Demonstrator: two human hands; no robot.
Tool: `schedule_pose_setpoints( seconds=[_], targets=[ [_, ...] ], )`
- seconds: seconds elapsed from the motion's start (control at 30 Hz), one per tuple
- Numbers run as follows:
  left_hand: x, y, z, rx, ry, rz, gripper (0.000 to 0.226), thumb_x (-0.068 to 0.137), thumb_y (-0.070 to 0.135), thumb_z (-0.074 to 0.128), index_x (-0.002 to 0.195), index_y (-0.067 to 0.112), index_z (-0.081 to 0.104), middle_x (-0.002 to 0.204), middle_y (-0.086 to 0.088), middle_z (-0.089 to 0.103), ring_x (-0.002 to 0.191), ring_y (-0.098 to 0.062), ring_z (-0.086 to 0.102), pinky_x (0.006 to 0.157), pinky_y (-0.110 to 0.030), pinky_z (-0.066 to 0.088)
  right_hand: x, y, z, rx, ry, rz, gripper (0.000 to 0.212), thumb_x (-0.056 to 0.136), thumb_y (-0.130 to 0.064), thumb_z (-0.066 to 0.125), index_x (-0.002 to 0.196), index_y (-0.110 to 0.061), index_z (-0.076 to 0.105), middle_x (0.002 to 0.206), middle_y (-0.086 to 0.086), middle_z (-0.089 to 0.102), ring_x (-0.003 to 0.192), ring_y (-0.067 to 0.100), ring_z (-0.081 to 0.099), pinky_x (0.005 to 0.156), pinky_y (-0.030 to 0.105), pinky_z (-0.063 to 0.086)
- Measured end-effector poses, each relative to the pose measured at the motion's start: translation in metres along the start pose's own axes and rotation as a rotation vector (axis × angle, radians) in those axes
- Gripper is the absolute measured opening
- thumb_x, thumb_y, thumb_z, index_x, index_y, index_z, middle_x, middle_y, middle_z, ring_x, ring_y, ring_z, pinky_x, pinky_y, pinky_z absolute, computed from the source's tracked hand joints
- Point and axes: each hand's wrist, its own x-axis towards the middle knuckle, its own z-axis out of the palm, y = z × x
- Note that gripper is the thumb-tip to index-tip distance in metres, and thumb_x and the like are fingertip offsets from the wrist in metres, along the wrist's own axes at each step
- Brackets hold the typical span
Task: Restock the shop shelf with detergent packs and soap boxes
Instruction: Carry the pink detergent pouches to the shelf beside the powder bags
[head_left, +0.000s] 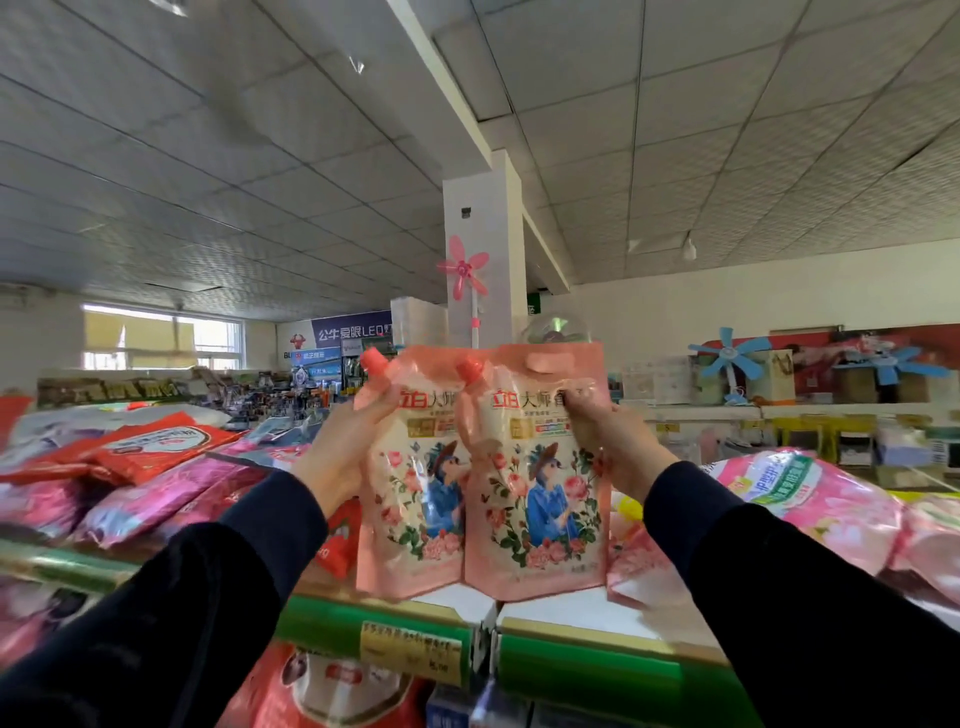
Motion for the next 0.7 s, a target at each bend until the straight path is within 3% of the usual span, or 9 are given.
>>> schedule_pose_setpoints(
  seconds=[0.03,0.07,0.17,0.23,0.3,0.43,0.5,0.6,0.7],
  targets=[
    [-0.003,-0.005,-0.008,0.023,-0.014,-0.017,0.039,0.085,0.041,0.074,0.111,0.011,0.070,0.105,-0.013,0.079,0.091,-0.031,0.078,0.073,-0.042,0.060,-0.003,0.002,-0.001,-0.040,-0.056,0.032,0.040,0.091,-0.032,0.075,0.117,-0.003,0.067,0.096,0.009,0.081,0.080,0.019,0.079,0.065,0.032,0.064],
    [-0.005,-0.009,-0.014,0.037,-0.032,-0.037,0.043,0.086,0.044,0.073,0.114,0.012,0.070,0.107,-0.013,0.079,0.092,-0.033,0.077,0.080,-0.045,0.058,-0.005,0.004,-0.003,-0.104,-0.098,0.059,0.045,0.089,-0.036,0.076,0.118,-0.003,0.066,0.096,0.010,0.081,0.078,0.021,0.079,0.061,0.032,0.062],
    [-0.014,-0.028,-0.026,0.113,-0.087,-0.059,0.053,0.083,0.043,0.077,0.124,0.012,0.067,0.119,-0.014,0.075,0.107,-0.036,0.070,0.105,-0.054,0.047,-0.012,0.019,-0.010,-0.217,-0.173,0.149,0.058,0.080,-0.045,0.078,0.121,-0.006,0.065,0.103,0.014,0.080,0.087,0.028,0.078,0.070,0.037,0.062],
    [-0.021,-0.046,-0.027,0.130,-0.079,-0.079,0.057,0.079,0.038,0.082,0.126,0.013,0.064,0.123,-0.011,0.074,0.119,-0.032,0.064,0.113,-0.053,0.040,-0.015,0.028,-0.014,-0.210,-0.179,0.185,0.055,0.080,-0.046,0.078,0.118,-0.009,0.066,0.101,0.013,0.080,0.086,0.028,0.079,0.072,0.038,0.062],
    [-0.029,-0.057,-0.023,0.078,-0.088,-0.082,0.058,0.074,0.037,0.084,0.125,0.015,0.066,0.119,-0.008,0.076,0.113,-0.026,0.070,0.107,-0.045,0.045,-0.018,0.036,-0.015,-0.213,-0.155,0.172,0.052,0.081,-0.049,0.078,0.115,-0.012,0.066,0.097,0.009,0.081,0.083,0.025,0.078,0.075,0.039,0.060],
    [-0.029,-0.048,-0.016,0.167,-0.087,-0.022,0.066,0.070,0.041,0.089,0.126,0.015,0.066,0.111,-0.005,0.079,0.106,-0.025,0.074,0.094,-0.040,0.050,-0.025,0.045,-0.015,-0.251,-0.172,0.190,0.049,0.078,-0.042,0.082,0.115,-0.012,0.070,0.086,0.003,0.081,0.069,0.015,0.076,0.061,0.025,0.055],
    [-0.028,-0.046,-0.013,0.276,-0.030,-0.012,0.058,0.070,0.038,0.090,0.119,0.014,0.070,0.106,-0.003,0.080,0.103,-0.025,0.074,0.093,-0.040,0.051,-0.027,0.045,-0.014,-0.270,-0.140,0.158,0.045,0.081,-0.035,0.082,0.116,-0.009,0.072,0.081,0.002,0.080,0.064,0.012,0.074,0.061,0.023,0.053],
    [-0.029,-0.052,-0.005,0.236,0.092,0.031,0.036,0.084,0.024,0.082,0.114,0.009,0.072,0.102,-0.010,0.080,0.091,-0.025,0.078,0.083,-0.039,0.059,-0.027,0.048,-0.015,-0.246,-0.056,0.029,0.036,0.079,-0.028,0.085,0.105,-0.004,0.075,0.074,0.003,0.078,0.058,0.011,0.071,0.062,0.025,0.053],
    [-0.036,-0.054,0.001,0.169,0.182,0.063,0.028,0.087,0.023,0.080,0.111,0.010,0.073,0.100,-0.008,0.080,0.095,-0.028,0.077,0.094,-0.048,0.057,-0.027,0.050,-0.012,-0.146,-0.069,-0.061,0.029,0.077,-0.028,0.086,0.095,-0.007,0.077,0.070,0.002,0.076,0.053,0.008,0.067,0.054,0.019,0.053]
  ],
)
